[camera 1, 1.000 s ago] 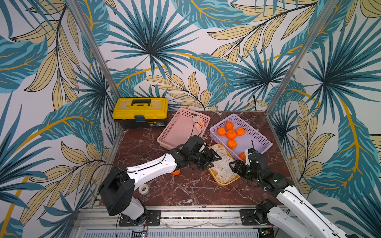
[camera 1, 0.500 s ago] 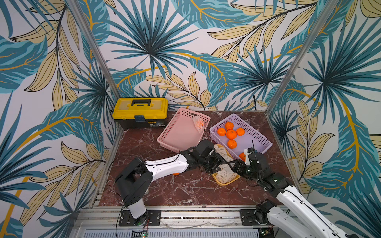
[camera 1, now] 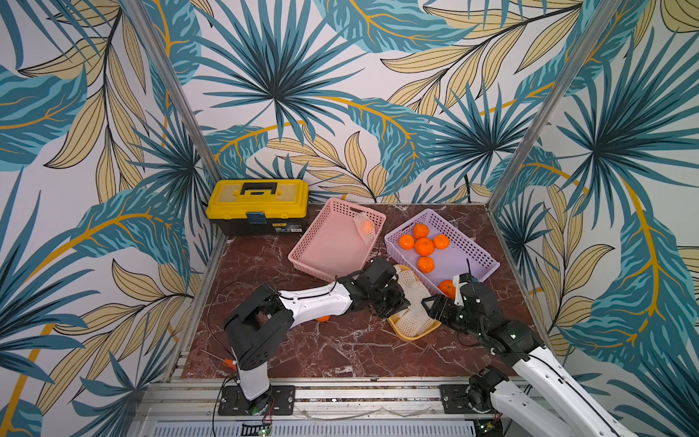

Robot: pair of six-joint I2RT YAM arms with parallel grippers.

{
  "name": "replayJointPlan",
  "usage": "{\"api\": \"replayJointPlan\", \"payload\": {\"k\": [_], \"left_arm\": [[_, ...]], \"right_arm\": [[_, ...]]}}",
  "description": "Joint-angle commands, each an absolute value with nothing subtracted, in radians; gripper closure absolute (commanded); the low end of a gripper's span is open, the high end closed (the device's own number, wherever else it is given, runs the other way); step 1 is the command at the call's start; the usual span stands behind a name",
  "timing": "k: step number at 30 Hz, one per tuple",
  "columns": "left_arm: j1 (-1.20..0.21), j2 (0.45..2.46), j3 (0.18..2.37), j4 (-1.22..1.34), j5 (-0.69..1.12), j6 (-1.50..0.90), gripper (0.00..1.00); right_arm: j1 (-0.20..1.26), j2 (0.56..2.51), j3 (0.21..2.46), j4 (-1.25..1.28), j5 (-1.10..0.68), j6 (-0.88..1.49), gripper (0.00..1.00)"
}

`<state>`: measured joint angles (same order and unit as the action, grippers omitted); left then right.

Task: Remove foam nets from oranges
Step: Place the foam net into the storage box.

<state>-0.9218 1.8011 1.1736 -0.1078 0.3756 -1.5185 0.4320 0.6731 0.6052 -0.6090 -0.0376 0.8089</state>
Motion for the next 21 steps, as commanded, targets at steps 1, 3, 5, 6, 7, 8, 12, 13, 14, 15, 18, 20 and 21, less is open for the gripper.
{"api": "replayJointPlan", "payload": {"k": [1, 3, 5, 6, 7, 8, 12, 13, 14, 15, 18, 20, 21], "left_arm": [[-0.919, 1.840, 1.230, -0.187, 0.335, -1.459, 0.87], [-0.919, 1.854, 1.260, -0.223, 0.327, -1.433, 0.86], [-0.922, 1.864, 1.295, -0.265, 0.313, -1.403, 0.85], [-0.924, 1.866, 1.309, -0.298, 0.299, -1.390, 0.84], [-0.924, 1.869, 1.319, -0.313, 0.291, -1.384, 0.84], [-0.925, 1.868, 1.321, -0.317, 0.290, -1.380, 0.84], [-0.926, 1.872, 1.335, -0.336, 0.285, -1.358, 0.80], [-0.928, 1.872, 1.346, -0.349, 0.283, -1.344, 0.77], [-0.931, 1.872, 1.362, -0.379, 0.270, -1.327, 0.74], [-0.936, 1.869, 1.375, -0.397, 0.260, -1.308, 0.70], [-0.951, 1.864, 1.405, -0.444, 0.233, -1.265, 0.58], [-0.957, 1.864, 1.409, -0.453, 0.242, -1.251, 0.52], [-0.961, 1.861, 1.408, -0.455, 0.241, -1.245, 0.48]], "right_arm": [[0.434, 0.635, 0.646, -0.699, -0.001, 0.790, 0.26], [0.433, 0.615, 0.670, -0.734, 0.018, 0.783, 0.26], [0.433, 0.597, 0.686, -0.750, 0.030, 0.777, 0.26], [0.434, 0.591, 0.691, -0.752, 0.031, 0.775, 0.26], [0.433, 0.590, 0.692, -0.750, 0.027, 0.773, 0.26], [0.433, 0.597, 0.693, -0.747, 0.019, 0.770, 0.26], [0.432, 0.618, 0.702, -0.746, 0.018, 0.762, 0.27], [0.432, 0.614, 0.701, -0.735, 0.021, 0.762, 0.29], [0.433, 0.610, 0.697, -0.716, 0.027, 0.765, 0.33], [0.432, 0.613, 0.695, -0.693, 0.028, 0.765, 0.37], [0.421, 0.675, 0.720, -0.660, 0.017, 0.757, 0.52], [0.415, 0.728, 0.743, -0.649, 0.004, 0.749, 0.62], [0.412, 0.748, 0.750, -0.642, 0.000, 0.749, 0.64]]}}
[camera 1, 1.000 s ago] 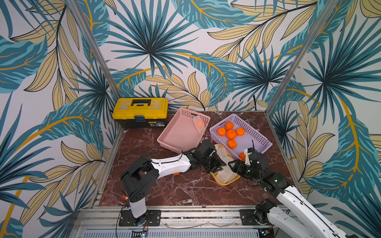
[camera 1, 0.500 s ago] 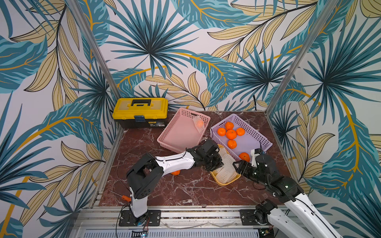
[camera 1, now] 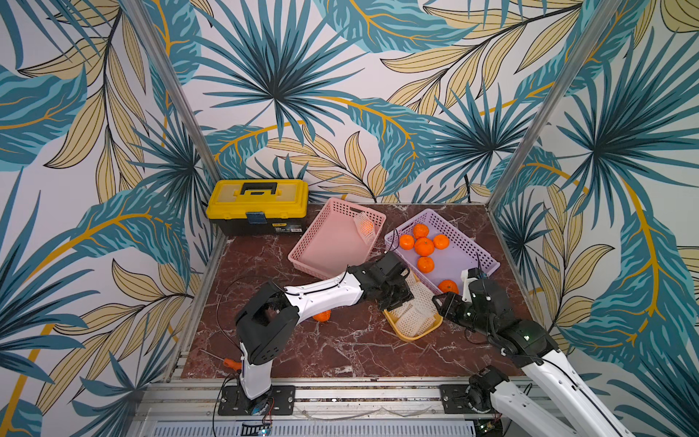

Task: Remove foam nets from oranges
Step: Place the foam net into the storage box, then pick up the orange from the center of the board.

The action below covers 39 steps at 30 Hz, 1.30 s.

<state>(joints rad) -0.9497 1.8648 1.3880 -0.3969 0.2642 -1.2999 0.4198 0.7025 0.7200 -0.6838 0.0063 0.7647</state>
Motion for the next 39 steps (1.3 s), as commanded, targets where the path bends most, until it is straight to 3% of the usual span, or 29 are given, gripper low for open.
{"api": "replayJointPlan", "payload": {"k": [1, 22, 29, 33, 39], "left_arm": [[-0.964, 1.858, 1.407, -0.459, 0.239, -1.239, 0.46], [-0.983, 1.623, 1.406, -0.570, 0.133, -1.059, 0.06], [-0.869, 1.395, 1.324, -0.681, 0.073, -0.937, 0.00], [-0.729, 1.213, 1.231, -0.764, 0.022, -0.866, 0.00], [-0.444, 1.069, 1.257, -0.961, -0.006, -0.718, 0.01]], "right_arm": [[0.411, 0.759, 0.753, -0.635, 0.000, 0.751, 0.65], [0.342, 0.765, 0.699, -0.545, -0.046, 0.795, 0.64], [0.358, 0.759, 0.722, -0.397, -0.179, 0.785, 0.49], [0.554, 0.882, 0.844, -0.400, -0.052, 0.708, 0.42], [0.854, 1.214, 0.975, -0.308, 0.067, 0.664, 0.32]]}}
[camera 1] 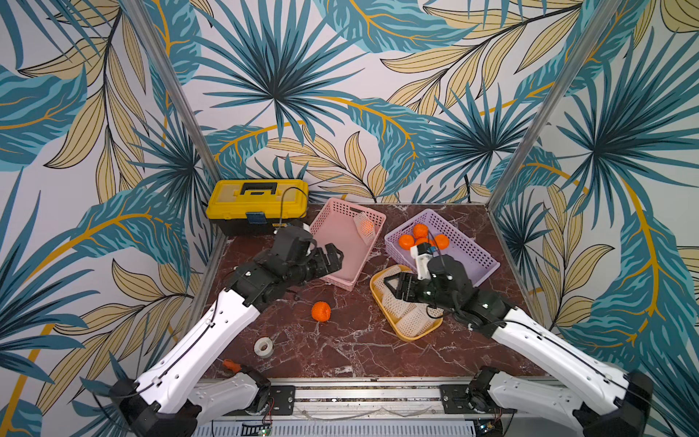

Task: Remove foam nets from oranges
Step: Pick up the orange from the center of the board.

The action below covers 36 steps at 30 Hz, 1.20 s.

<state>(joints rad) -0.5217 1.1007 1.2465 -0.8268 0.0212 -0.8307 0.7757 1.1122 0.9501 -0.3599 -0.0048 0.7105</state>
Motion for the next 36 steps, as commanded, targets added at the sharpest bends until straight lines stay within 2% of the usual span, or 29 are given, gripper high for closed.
{"api": "replayJointPlan", "payload": {"k": [1, 8, 14, 22, 27, 36], "left_arm": [[-0.411, 1.055, 1.259, -0.979, -0.015, -0.696, 0.01], [-0.257, 1.056, 1.164, -0.989, -0.151, -0.633, 0.01], [-0.162, 1.081, 1.088, -0.980, -0.235, -0.627, 0.01], [-0.069, 1.100, 1.042, -0.934, -0.079, -0.627, 0.01], [-0.044, 1.130, 1.047, -0.934, 0.007, -0.620, 0.01], [-0.006, 1.147, 1.046, -0.934, 0.083, -0.621, 0.01]], "right_arm": [[0.891, 1.274, 1.003, -0.296, 0.085, 0.651, 0.30], [1.026, 1.622, 1.196, -0.263, 0.141, 0.603, 0.14], [1.061, 1.833, 1.323, -0.264, 0.131, 0.608, 0.08], [1.069, 2.009, 1.471, -0.381, 0.175, 0.605, 0.04], [1.075, 2.091, 1.514, -0.402, 0.155, 0.630, 0.05], [1.079, 2.152, 1.553, -0.413, 0.147, 0.637, 0.29]]}}
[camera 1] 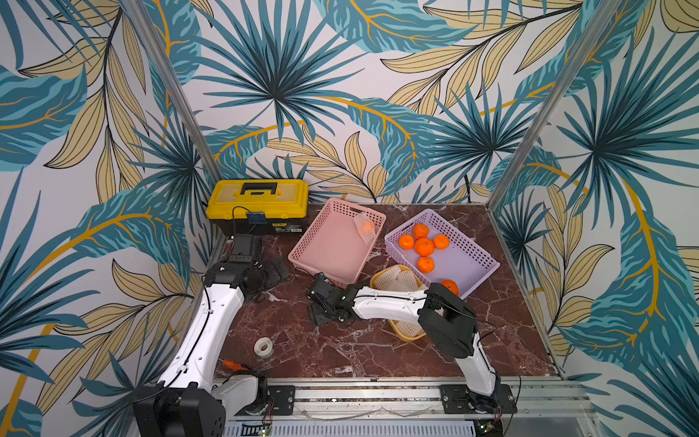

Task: Remove foam nets from oranges
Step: Pick up the orange from the center of the board, then place the orange in the basket.

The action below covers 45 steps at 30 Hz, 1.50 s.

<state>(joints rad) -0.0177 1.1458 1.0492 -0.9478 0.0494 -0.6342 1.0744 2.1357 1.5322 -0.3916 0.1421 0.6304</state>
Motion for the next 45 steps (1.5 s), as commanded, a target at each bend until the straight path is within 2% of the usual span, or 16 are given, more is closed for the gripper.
{"api": "replayJointPlan", "payload": {"k": [1, 6, 12, 16, 20, 26, 29, 34, 41, 45], "left_arm": [[-0.004, 1.146, 1.045, -0.934, 0.086, -0.621, 0.01], [0.000, 1.143, 1.045, -0.934, 0.097, -0.618, 0.01], [0.000, 1.131, 1.040, -0.933, 0.114, -0.614, 0.01], [0.000, 1.123, 1.035, -0.930, 0.130, -0.612, 0.01], [0.000, 1.115, 1.034, -0.930, 0.148, -0.606, 0.01], [0.000, 1.087, 1.029, -0.922, 0.146, -0.602, 0.00], [0.000, 1.086, 1.030, -0.922, 0.149, -0.600, 0.01], [0.000, 1.086, 1.028, -0.917, 0.163, -0.595, 0.01], [-0.001, 1.092, 1.026, -0.910, 0.187, -0.584, 0.01], [0.000, 1.098, 1.026, -0.907, 0.200, -0.581, 0.01]], "right_arm": [[1.079, 2.152, 1.553, -0.411, 0.146, 0.637, 0.33], [1.078, 2.079, 1.484, -0.329, 0.158, 0.635, 0.50], [1.071, 1.845, 1.328, -0.208, 0.304, 0.599, 0.52], [0.996, 1.664, 1.221, -0.119, 0.331, 0.623, 0.51], [0.827, 1.484, 1.126, -0.106, 0.334, 0.661, 0.51], [0.410, 1.320, 1.044, -0.138, 0.296, 0.744, 0.50], [0.230, 1.315, 0.989, -0.092, 0.267, 0.811, 0.48], [0.052, 1.402, 0.948, -0.007, 0.191, 0.917, 0.45], [-0.045, 1.556, 0.961, 0.062, 0.147, 0.951, 0.43], [-0.066, 1.632, 0.987, 0.082, 0.055, 0.954, 0.34]]}}
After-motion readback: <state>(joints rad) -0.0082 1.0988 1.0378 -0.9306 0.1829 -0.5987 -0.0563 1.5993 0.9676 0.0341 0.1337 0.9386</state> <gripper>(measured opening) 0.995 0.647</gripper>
